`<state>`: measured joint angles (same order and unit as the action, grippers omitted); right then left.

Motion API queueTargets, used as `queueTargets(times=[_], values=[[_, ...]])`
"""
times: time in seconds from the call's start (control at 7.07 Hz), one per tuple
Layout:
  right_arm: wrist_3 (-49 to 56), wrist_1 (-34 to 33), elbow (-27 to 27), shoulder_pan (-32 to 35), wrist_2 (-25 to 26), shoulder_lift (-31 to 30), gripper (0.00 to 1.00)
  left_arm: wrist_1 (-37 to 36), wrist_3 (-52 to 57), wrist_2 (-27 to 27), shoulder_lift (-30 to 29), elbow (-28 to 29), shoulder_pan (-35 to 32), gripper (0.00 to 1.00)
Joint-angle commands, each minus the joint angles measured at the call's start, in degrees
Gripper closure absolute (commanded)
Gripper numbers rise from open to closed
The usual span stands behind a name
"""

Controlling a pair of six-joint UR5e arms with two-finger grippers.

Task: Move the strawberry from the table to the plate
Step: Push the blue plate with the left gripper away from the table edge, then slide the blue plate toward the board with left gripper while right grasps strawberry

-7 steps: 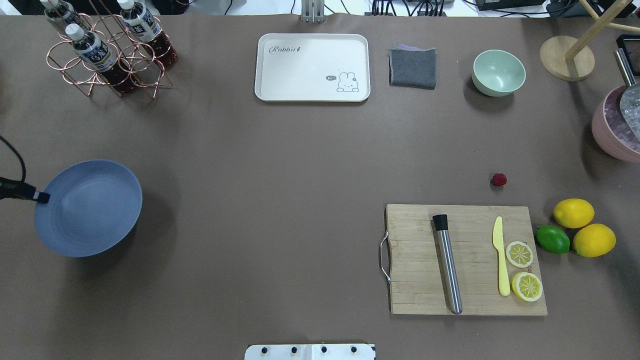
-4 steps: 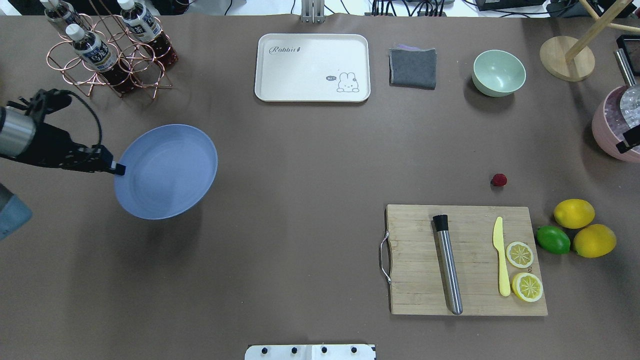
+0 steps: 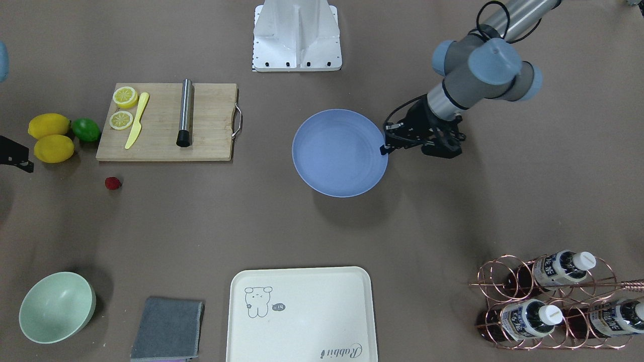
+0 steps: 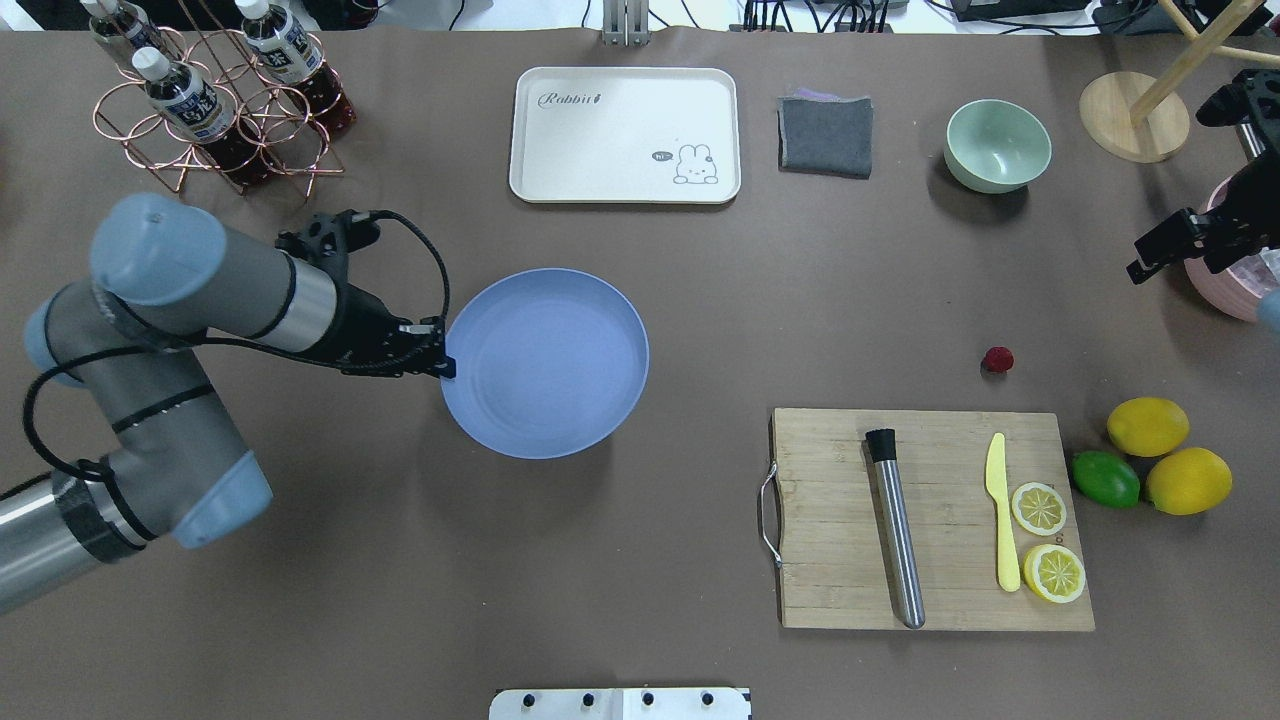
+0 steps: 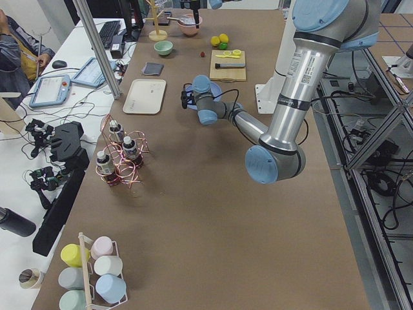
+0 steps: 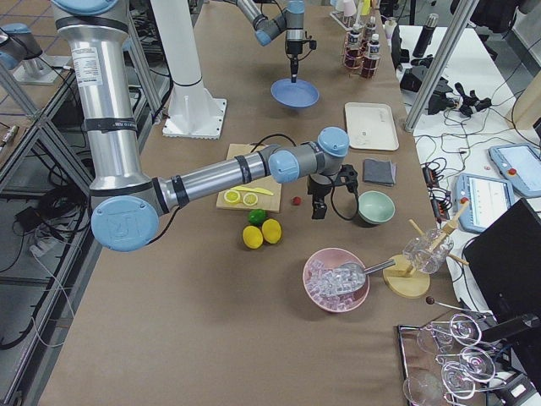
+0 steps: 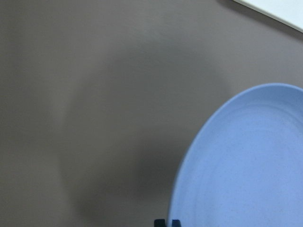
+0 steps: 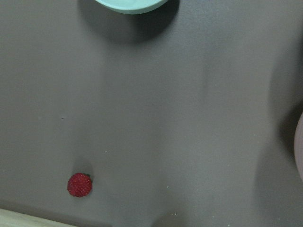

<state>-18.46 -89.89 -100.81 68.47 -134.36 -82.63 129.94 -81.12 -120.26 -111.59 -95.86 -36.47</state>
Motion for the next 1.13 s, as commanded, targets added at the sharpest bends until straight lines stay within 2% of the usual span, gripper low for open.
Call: queueTargets(times=[0.0, 0.42, 0.57, 0.71, 0.85, 0.99], values=[[-0.3, 0.0, -0.4, -1.1, -0.4, 0.8, 0.00, -2.6, -0.3, 7.4, -4.2, 2.4, 6.6, 1.00], [-5.1, 0.1, -1.8, -3.2, -0.4, 0.9, 0.00, -2.5, -3.4, 10.0, -6.9, 4.0, 9.5, 1.00], [-5.1, 0.1, -1.7, -4.6, -0.3, 0.9, 0.00, -2.3, -4.4, 10.0, -8.5, 5.5, 9.7, 0.93], [-5.3, 0.1, -1.3, -5.8, -0.2, 1.7, 0.00, -2.4, -4.3, 10.4, -9.3, 6.6, 9.8, 0.17], [-9.4, 0.2, -1.7, -7.6, 0.1, 2.1, 0.00, -2.4, -4.4, 10.4, -9.5, 6.7, 9.8, 0.04], [-11.7, 4.9, 0.0, -10.7, 3.0, 2.6, 0.00, -2.4, -4.4, 10.4, -9.5, 6.5, 9.8, 0.03]])
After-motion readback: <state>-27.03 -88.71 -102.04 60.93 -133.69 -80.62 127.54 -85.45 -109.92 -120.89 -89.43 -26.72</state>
